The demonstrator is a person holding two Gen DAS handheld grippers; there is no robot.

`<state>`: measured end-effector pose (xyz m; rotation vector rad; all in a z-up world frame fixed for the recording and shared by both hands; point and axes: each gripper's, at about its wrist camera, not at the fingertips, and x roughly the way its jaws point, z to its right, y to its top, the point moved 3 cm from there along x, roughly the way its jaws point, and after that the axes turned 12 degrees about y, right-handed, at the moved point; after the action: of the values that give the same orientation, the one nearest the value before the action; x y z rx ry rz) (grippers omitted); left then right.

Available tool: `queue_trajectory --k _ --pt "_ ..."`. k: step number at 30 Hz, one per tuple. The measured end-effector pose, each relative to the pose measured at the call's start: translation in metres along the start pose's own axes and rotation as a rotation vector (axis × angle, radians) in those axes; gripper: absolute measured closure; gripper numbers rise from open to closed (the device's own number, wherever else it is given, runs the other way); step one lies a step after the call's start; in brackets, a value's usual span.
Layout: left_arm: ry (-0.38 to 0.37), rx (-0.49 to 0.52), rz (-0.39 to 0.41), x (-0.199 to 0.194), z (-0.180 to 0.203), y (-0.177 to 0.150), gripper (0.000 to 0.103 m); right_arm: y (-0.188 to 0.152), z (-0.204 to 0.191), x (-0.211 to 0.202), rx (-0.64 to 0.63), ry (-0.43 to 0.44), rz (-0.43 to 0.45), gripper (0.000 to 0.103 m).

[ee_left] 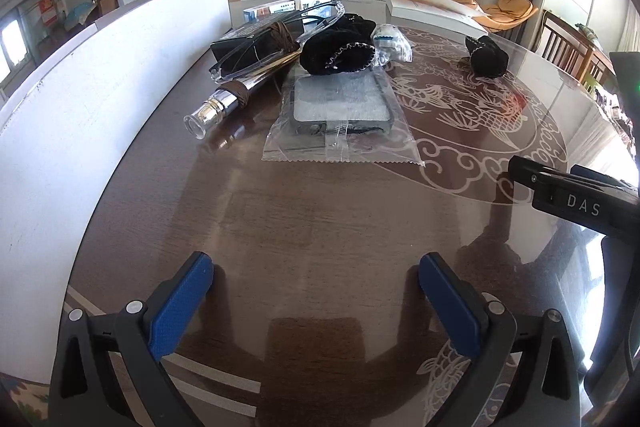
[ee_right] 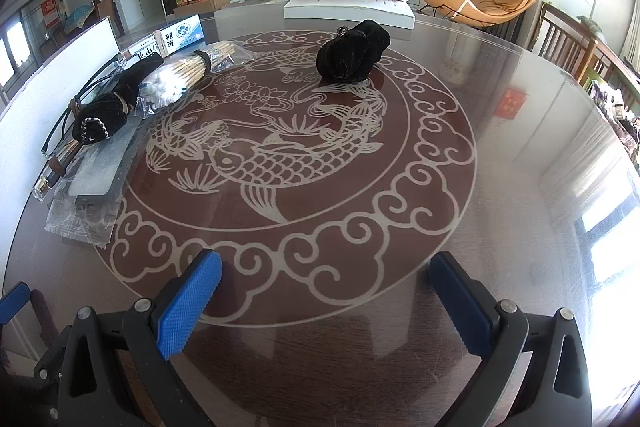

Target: Organize objects

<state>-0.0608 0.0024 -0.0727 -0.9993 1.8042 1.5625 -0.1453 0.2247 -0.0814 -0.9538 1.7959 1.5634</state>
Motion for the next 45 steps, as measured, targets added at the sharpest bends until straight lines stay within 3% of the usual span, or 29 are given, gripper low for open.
queue_trajectory --k 45 --pt "0.003 -0.008 0.009 0.001 0.0007 0.0011 0.0 -0.0002 -0.0001 0.0002 0.0 0.0 0.0 0.0"
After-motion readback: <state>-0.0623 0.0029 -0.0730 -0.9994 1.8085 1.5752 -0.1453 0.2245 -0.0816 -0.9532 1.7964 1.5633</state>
